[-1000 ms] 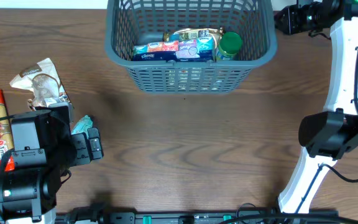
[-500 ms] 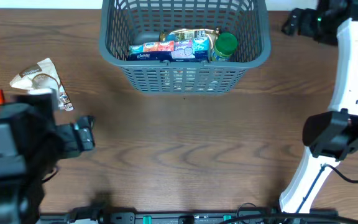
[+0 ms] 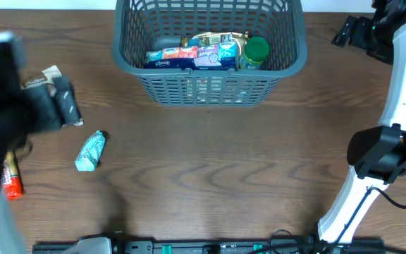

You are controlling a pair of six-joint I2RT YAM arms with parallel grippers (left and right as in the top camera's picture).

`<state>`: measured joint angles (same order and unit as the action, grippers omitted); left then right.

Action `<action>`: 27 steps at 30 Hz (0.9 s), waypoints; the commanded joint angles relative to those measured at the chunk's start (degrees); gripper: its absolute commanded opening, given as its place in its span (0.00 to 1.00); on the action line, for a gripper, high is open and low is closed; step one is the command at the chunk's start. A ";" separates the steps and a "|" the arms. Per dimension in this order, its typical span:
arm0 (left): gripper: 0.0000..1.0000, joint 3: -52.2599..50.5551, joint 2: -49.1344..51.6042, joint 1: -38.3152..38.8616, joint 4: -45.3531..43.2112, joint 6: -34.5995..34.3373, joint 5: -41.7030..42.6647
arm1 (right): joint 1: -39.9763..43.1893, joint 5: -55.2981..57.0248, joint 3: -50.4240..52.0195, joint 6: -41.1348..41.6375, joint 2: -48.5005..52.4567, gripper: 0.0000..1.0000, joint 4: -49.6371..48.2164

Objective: Pack container
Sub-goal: 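Reach the left gripper to the teal wrapped item and grasp it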

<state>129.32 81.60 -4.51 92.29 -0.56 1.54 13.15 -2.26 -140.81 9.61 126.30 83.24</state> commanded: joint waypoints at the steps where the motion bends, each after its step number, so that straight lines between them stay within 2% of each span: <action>1: 0.98 -4.87 5.90 -1.05 4.48 6.91 -3.82 | 0.07 0.79 0.04 -0.74 0.15 0.99 -0.22; 5: 0.98 -12.55 8.48 -3.13 2.40 6.75 -5.27 | 0.07 0.76 0.04 -0.72 0.15 0.99 -0.96; 11: 0.98 -28.79 4.59 -9.09 -8.66 7.76 -5.07 | 0.04 0.76 0.04 -0.94 0.15 0.99 -2.19; 18: 0.98 -47.74 0.57 -15.67 -20.96 15.61 2.58 | 0.07 0.79 0.04 -1.11 0.15 0.99 -2.29; 23: 0.98 -61.16 0.76 -15.85 -32.33 16.90 2.62 | 0.07 0.79 0.04 -1.11 0.15 0.99 -2.29; 27: 0.98 -68.54 0.76 -14.45 -39.39 18.34 5.73 | 0.07 0.79 0.04 -1.11 0.15 0.99 -2.29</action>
<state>63.81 82.52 -19.86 54.72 15.35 4.47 13.15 -1.85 -140.81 9.39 126.30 81.08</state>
